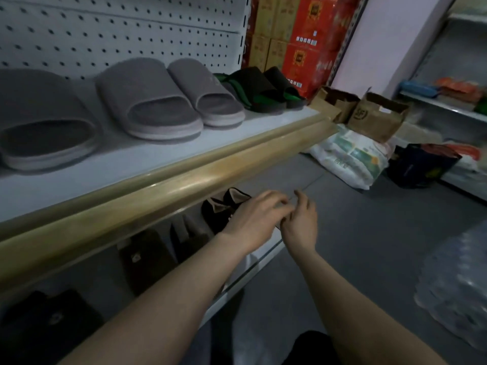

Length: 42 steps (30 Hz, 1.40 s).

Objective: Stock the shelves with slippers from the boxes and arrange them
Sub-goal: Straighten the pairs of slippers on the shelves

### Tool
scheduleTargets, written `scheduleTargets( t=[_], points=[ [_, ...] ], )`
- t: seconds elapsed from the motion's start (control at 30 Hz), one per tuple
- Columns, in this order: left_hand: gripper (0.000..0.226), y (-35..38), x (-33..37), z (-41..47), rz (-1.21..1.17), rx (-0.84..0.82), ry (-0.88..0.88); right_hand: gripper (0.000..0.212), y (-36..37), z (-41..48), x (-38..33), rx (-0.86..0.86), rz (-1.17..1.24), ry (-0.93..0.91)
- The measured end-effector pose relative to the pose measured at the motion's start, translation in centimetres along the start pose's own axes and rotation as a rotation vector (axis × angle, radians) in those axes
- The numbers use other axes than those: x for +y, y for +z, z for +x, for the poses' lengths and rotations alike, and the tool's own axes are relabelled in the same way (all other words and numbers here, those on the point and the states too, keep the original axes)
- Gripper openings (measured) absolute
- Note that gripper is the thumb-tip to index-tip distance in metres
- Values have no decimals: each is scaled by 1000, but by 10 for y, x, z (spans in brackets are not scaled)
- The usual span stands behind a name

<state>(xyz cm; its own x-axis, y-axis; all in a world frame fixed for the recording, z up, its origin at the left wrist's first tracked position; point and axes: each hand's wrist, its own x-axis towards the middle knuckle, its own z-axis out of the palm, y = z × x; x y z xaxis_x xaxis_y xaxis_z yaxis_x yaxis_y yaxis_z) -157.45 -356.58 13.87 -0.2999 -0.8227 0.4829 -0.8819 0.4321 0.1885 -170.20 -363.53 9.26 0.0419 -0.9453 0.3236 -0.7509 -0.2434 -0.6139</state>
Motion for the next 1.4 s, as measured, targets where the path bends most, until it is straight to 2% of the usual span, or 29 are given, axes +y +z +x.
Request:
scheduleTargets(
  t=[0.2,0.3,0.4,0.5,0.57,0.7,0.77,0.83,0.93,1.0,1.17,1.4],
  points=[
    [46,73,-50,-29,-170,-98,-440,48,49,21,43,-209,-53,-77],
    [43,105,-73,-36,-165,-114,-547,47,74,36,57,-293,-59,-98],
    [54,134,-95,-38,-62,-167,-653,51,104,50,65,-382,-56,-102],
    [68,158,-110,-31,-66,-222,-785,62,136,66,70,-436,-54,-82],
    [81,174,-117,-26,-63,-261,-810,68,156,75,74,-435,-61,-64],
    [117,201,-127,-27,-17,-447,-819,78,182,90,92,-451,-122,25],
    [128,213,-133,-32,11,-517,-838,78,188,95,108,-472,-130,73],
    [133,223,-137,-34,32,-514,-846,83,196,95,126,-499,-76,92],
    [126,232,-143,-30,50,-380,-847,102,206,90,151,-524,46,50],
    [120,236,-151,-27,39,-355,-824,106,212,91,162,-505,92,22],
    [105,236,-157,-26,20,-309,-774,104,218,97,166,-493,235,25],
    [107,236,-146,-30,-3,-253,-766,101,214,88,163,-468,233,41]
  ],
)
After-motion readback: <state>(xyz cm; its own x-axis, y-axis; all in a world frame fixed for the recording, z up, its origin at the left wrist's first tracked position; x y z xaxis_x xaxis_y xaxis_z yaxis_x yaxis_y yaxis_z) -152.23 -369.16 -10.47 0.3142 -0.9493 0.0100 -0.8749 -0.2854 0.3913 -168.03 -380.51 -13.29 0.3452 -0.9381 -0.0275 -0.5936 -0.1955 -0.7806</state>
